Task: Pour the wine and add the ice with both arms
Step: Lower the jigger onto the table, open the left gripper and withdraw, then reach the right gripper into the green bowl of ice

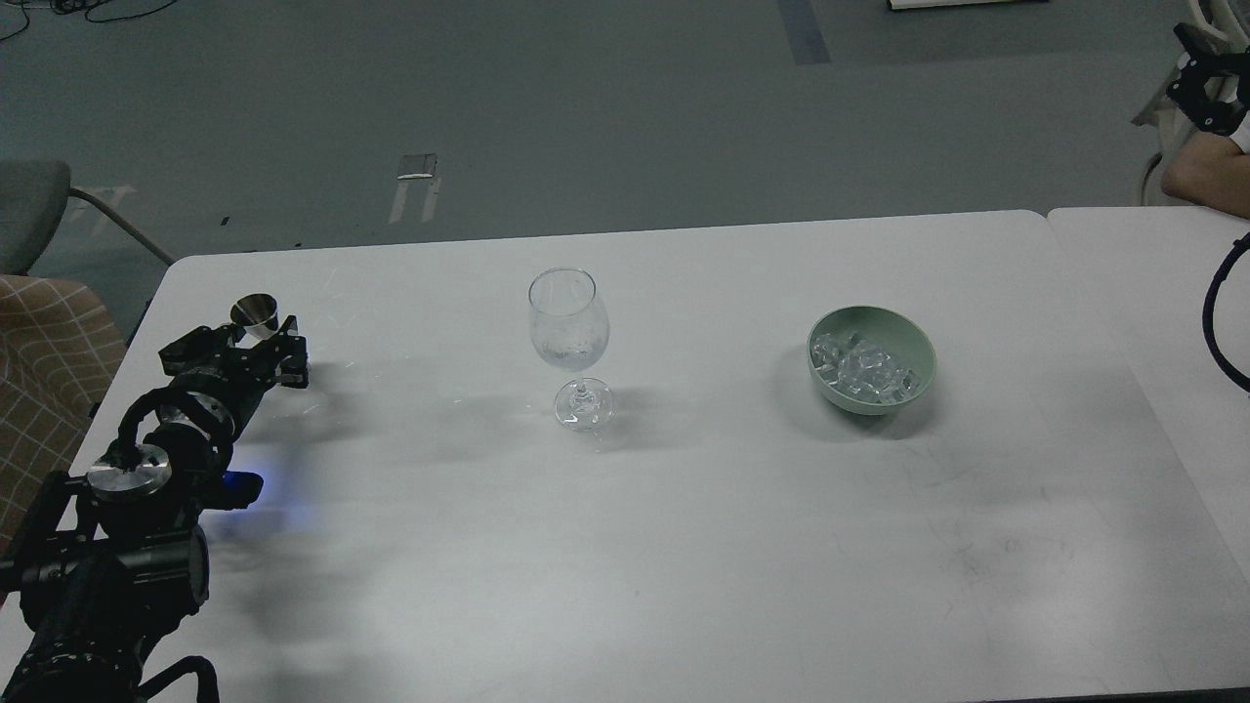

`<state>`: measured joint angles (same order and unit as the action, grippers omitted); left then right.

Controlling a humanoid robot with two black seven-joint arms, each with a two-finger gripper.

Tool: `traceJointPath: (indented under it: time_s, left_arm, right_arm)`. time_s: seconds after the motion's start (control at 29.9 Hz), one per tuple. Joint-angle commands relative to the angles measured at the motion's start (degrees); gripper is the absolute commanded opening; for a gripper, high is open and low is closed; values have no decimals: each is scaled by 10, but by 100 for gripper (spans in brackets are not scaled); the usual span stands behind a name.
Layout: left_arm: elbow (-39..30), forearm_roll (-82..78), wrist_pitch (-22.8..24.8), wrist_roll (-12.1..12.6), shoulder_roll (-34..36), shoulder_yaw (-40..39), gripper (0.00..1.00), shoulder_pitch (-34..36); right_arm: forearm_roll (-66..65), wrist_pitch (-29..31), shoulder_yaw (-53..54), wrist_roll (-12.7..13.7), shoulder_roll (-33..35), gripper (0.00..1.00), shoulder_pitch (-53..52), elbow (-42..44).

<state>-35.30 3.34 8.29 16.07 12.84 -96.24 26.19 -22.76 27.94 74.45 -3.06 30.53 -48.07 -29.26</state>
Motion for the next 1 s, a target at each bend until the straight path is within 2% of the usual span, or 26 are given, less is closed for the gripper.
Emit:
traceJointPath:
  time_s: [0.0, 0.03, 0.07, 0.1, 0.17, 0.23, 0.4, 0.53, 0.64, 0.7, 0.77, 0.84, 0.97]
  left_arm:
    - [-16, -1, 0, -5, 1, 0, 82, 0]
    - [-21, -1, 0, -8, 1, 0, 87, 0]
    - [-31, -1, 0, -16, 2, 1, 96, 0]
    - [-38, -1, 0, -20, 2, 1, 97, -1]
    - [-67, -2, 4, -32, 3, 1, 97, -2]
    - [-90, -2, 1, -32, 3, 1, 97, -3]
    - [-213, -3, -17, -31, 4, 1, 97, -13]
    - [-292, -4, -45, -26, 7, 0, 98, -18]
    - [-353, -4, -42, -4, 24, 17, 98, -29]
    - [-367, -5, -42, 5, 28, 33, 98, -25]
    - [-371, -13, -44, 2, 32, 54, 98, -15]
    - [-362, -57, -45, 2, 44, 79, 98, 22]
    - [-338, -124, -41, 6, 50, 132, 98, 61]
  right_arm:
    - [0, 0, 0, 0, 0, 100, 0, 1]
    - [0, 0, 0, 0, 0, 100, 0, 1]
    - [1, 1, 0, 0, 1, 100, 1, 0]
    - [0, 1, -1, 0, 1, 100, 1, 0]
    - [1, 1, 0, 0, 1, 100, 1, 0]
    - [1, 1, 0, 0, 1, 100, 2, 0]
    - [1, 1, 1, -2, 1, 100, 3, -2]
    - [1, 1, 3, -3, 1, 100, 3, -4]
    - [1, -1, 0, -2, 2, 100, 4, -27]
    - [-1, -6, -2, -2, 5, 100, 11, -58]
    - [-3, -20, 0, 0, 6, 100, 30, -105]
    - [-11, -27, -2, 1, 6, 100, 36, -150]
    - [-43, -28, -3, 2, 12, 100, 28, -173]
